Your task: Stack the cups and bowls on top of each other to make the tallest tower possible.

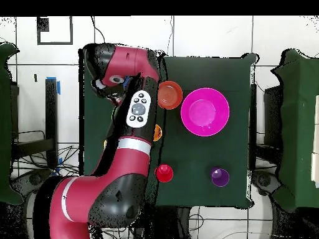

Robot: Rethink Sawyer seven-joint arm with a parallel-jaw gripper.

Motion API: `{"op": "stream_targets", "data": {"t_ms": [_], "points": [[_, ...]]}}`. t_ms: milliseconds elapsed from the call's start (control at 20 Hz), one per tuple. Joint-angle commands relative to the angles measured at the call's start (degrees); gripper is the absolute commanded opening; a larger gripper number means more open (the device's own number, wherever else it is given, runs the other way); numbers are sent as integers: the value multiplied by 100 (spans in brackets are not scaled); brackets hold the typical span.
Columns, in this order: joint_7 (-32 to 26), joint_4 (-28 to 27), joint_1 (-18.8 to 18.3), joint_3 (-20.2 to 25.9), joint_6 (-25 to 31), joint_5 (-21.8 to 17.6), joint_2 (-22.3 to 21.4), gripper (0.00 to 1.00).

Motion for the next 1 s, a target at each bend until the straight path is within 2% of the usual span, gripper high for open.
{"op": "stream_targets", "data": {"t_ms": [50,150,250,400,650,750,1000], "points": [[-797,262,-333,314,344,-438,-607,0],[-560,211,-436,302,251,-432,-581,0],[-634,-42,-555,277,444,-501,-501,0],[-547,-95,-666,319,530,-475,-582,0],[-824,-518,-871,193,1319,-570,-761,0],[-560,-816,-936,167,1579,-438,-686,0],[-323,-1038,-888,250,1687,-269,-739,0]]}}
